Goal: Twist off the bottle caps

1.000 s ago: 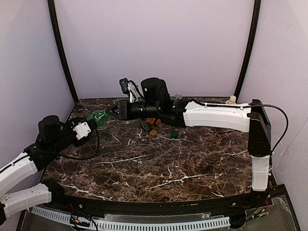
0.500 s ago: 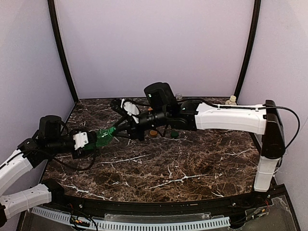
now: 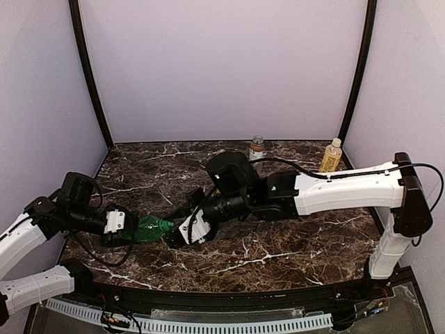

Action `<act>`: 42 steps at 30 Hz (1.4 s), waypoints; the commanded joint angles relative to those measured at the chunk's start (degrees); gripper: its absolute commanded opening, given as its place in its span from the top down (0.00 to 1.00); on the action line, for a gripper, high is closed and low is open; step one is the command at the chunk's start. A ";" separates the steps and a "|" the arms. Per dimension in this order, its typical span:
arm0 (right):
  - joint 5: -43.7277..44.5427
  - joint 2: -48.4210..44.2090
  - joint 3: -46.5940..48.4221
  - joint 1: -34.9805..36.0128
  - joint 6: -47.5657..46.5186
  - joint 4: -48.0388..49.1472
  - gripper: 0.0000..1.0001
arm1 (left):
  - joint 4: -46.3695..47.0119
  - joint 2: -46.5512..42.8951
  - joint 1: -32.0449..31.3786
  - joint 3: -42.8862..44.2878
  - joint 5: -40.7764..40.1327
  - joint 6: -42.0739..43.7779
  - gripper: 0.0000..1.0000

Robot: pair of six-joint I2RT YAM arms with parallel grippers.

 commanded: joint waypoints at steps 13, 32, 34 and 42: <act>6.09 -1.31 -5.06 1.35 -8.43 16.85 0.49 | -2.17 -1.17 -0.67 0.86 6.28 2.31 0.99; 13.06 -6.89 -11.96 -1.26 21.05 24.34 0.01 | 28.89 -2.57 -0.68 -3.40 -7.45 -19.98 0.99; 11.00 -6.59 -8.69 -2.84 33.14 23.17 0.02 | 32.58 -2.94 -0.67 -4.55 -12.47 -19.85 0.99; -6.01 -1.57 0.13 -10.36 73.91 23.39 0.08 | 43.06 -2.15 -0.67 -7.38 -26.89 -15.68 0.99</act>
